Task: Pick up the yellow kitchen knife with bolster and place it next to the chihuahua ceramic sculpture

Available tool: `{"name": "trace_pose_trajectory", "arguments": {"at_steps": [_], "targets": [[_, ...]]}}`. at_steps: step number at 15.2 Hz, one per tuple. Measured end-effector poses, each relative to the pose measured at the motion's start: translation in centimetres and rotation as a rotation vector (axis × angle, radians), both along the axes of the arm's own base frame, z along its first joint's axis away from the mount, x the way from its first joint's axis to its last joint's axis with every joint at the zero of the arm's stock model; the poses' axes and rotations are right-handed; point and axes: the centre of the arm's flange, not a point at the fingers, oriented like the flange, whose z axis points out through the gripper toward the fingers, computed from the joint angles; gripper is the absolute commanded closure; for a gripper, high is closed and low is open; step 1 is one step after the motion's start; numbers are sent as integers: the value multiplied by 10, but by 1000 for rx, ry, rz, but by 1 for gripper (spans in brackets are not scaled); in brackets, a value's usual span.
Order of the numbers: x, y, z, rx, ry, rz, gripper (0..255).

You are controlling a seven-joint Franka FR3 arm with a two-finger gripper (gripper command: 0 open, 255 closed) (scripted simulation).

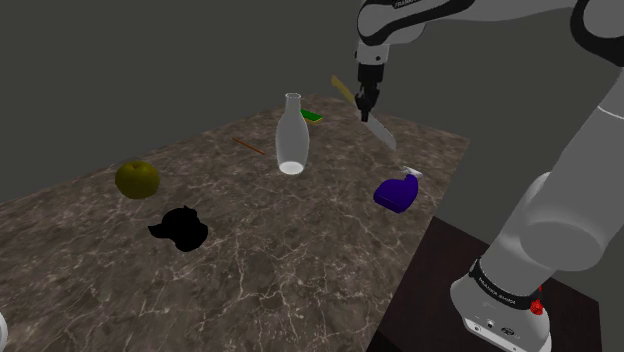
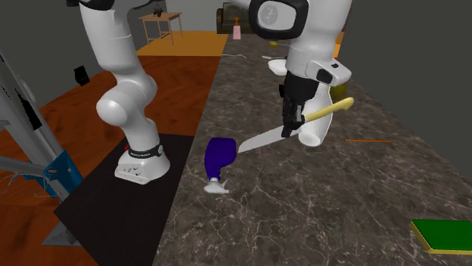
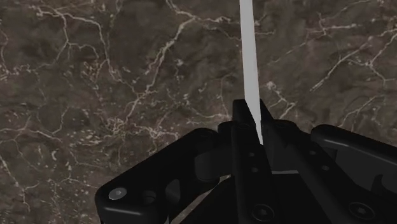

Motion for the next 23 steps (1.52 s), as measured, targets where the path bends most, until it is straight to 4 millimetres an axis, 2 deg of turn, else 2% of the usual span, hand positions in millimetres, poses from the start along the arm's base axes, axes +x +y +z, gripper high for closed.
{"name": "trace_pose_trajectory", "arguments": {"at_steps": [13, 23], "targets": [[-12, 171, -1, -1, 0, 0, 255], [-14, 304, -2, 0, 0, 0, 255]]}}
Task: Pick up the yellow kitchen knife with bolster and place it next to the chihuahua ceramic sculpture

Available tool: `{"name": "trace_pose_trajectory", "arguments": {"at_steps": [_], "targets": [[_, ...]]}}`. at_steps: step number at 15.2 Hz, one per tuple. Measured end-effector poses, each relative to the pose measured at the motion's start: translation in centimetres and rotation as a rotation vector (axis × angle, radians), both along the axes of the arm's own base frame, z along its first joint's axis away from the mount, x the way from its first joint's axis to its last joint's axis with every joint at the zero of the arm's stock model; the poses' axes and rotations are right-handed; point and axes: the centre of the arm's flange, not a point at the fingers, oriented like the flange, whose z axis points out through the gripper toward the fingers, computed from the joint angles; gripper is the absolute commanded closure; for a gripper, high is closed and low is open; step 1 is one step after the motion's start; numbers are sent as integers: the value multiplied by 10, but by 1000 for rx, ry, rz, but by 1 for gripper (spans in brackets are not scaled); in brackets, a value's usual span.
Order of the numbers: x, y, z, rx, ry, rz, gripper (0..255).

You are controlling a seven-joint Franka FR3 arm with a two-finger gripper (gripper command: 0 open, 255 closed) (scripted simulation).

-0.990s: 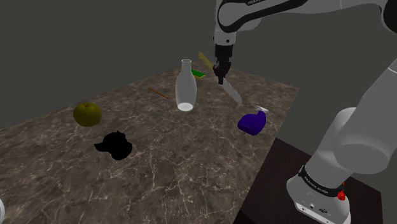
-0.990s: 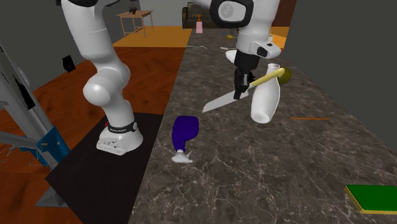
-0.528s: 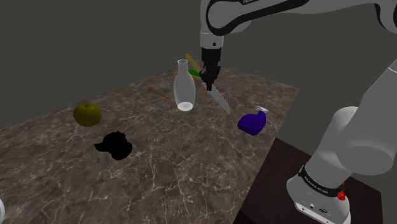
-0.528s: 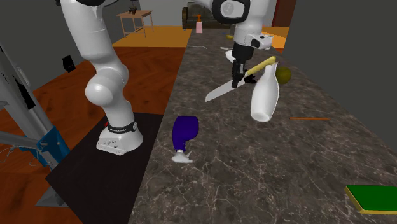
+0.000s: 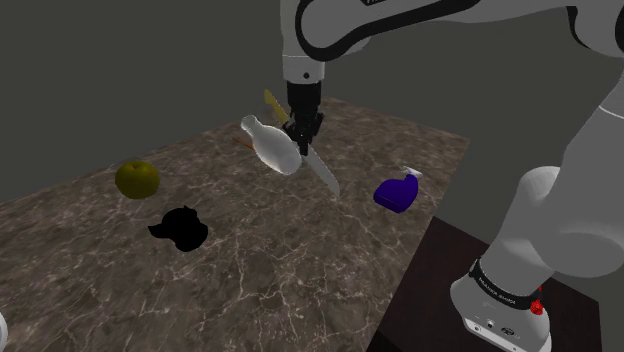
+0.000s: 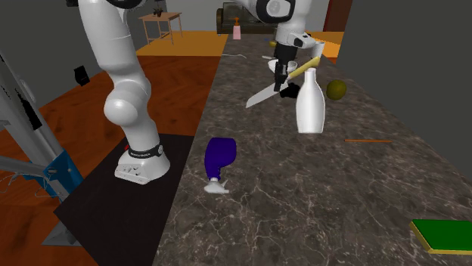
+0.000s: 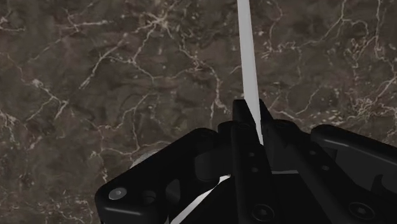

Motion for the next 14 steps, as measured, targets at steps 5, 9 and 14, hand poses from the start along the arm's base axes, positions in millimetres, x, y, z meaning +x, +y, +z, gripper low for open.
{"name": "trace_pose_trajectory", "arguments": {"at_steps": [5, 9, 14], "targets": [[-6, 67, 1, -1, 0, 0, 255], [-5, 79, -15, 0, 0, -1, 255], [-4, 80, -41, 0, 0, -1, 255]]}}
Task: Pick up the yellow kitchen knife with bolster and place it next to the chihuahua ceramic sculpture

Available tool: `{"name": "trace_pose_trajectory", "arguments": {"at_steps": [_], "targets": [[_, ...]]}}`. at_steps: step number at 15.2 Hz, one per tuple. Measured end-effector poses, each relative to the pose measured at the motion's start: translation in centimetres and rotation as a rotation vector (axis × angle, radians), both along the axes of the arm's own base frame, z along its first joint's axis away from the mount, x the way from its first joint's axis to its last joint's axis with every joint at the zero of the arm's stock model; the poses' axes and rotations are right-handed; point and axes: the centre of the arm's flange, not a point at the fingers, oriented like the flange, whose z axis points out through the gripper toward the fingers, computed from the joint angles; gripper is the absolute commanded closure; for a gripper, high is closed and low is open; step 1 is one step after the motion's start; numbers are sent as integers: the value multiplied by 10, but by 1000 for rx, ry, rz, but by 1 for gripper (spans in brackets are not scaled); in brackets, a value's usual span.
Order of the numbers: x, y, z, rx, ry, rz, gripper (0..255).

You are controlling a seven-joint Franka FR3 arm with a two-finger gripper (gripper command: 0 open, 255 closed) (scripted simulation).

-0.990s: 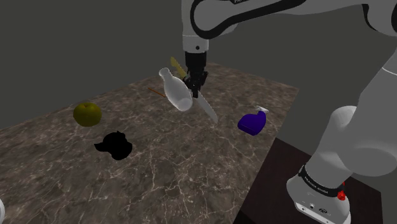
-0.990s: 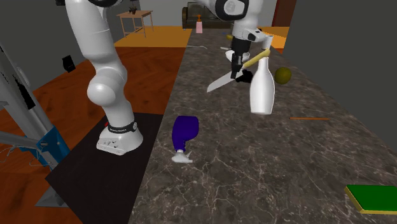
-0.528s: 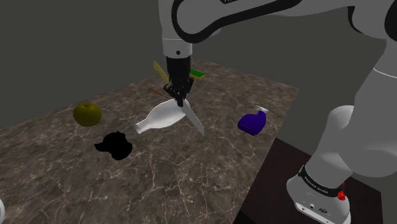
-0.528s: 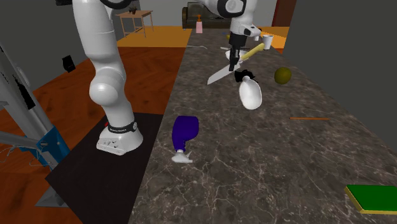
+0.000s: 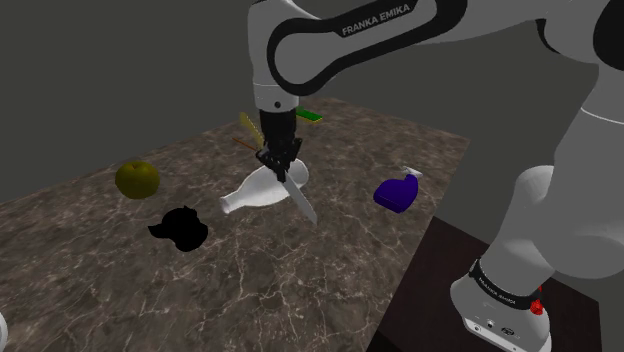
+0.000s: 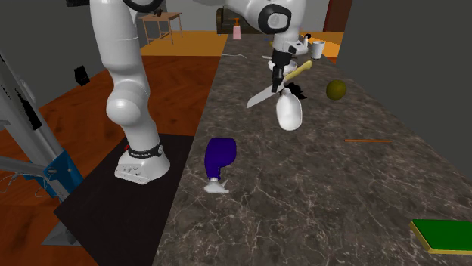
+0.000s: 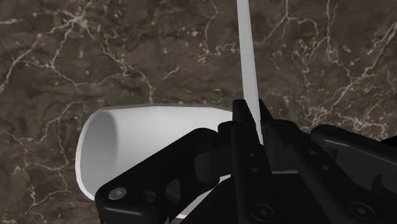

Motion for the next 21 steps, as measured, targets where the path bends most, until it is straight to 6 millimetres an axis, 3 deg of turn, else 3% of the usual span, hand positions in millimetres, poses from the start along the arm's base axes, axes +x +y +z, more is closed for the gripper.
{"name": "trace_pose_trajectory", "arguments": {"at_steps": [8, 21], "targets": [[0, 1, -39, 3, -7, 0, 255], [-10, 18, -66, 87, 5, -41, 255]]}}
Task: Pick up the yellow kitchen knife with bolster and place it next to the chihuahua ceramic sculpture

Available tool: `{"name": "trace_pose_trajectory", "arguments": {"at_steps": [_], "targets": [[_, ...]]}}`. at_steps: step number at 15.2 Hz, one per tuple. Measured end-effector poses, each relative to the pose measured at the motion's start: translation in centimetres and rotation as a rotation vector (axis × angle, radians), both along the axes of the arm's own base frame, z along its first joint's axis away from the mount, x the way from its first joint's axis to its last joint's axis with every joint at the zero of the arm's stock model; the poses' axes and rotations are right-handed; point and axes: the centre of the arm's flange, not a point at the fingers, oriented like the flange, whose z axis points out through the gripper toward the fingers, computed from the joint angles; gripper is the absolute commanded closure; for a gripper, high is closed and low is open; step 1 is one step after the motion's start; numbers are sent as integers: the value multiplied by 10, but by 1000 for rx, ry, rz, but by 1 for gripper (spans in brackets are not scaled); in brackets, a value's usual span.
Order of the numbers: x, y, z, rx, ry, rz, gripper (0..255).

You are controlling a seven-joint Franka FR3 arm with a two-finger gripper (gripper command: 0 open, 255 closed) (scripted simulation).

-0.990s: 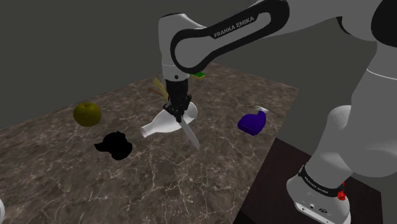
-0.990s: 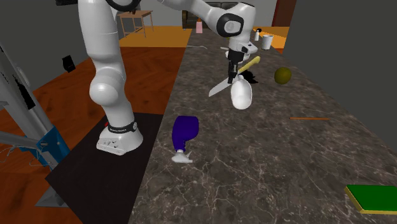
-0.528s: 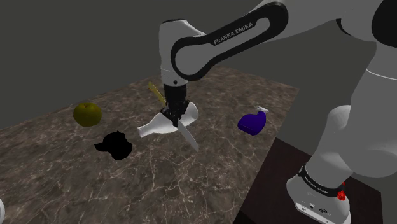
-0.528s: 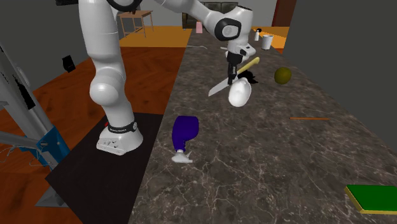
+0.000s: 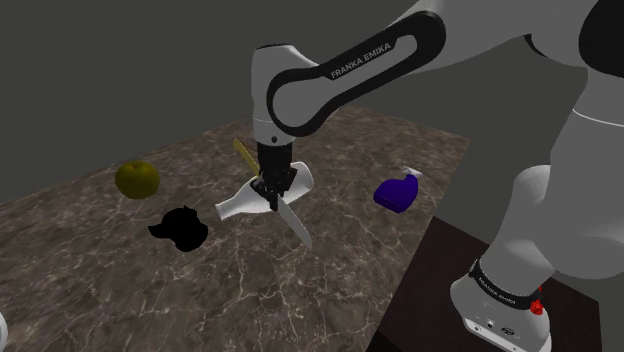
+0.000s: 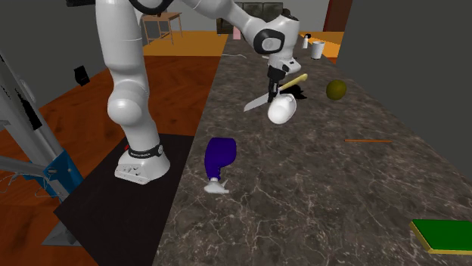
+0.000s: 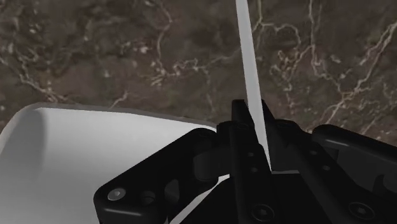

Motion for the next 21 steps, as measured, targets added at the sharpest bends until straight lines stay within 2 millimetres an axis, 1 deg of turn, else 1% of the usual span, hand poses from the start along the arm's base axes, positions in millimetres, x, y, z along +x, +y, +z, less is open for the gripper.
{"name": "trace_pose_trajectory", "arguments": {"at_steps": [1, 3, 4, 5, 7, 9, 11, 13, 15, 16, 21], "targets": [[3, -1, 1, -2, -14, 8, 255], [0, -4, -2, 20, -7, -10, 255], [3, -3, -2, 30, -7, -16, 255], [4, -2, -2, 31, -8, -18, 0], [2, 2, -1, 40, -7, -22, 0], [-3, 7, -6, 80, 34, -60, 0], [0, 6, -10, 118, 63, -96, 0], [4, 1, -7, 125, 66, -93, 0], [12, -11, 11, -2, 25, -11, 0], [14, -15, 14, -43, 10, 14, 0], [15, -19, 16, -85, -5, 39, 0]]}}
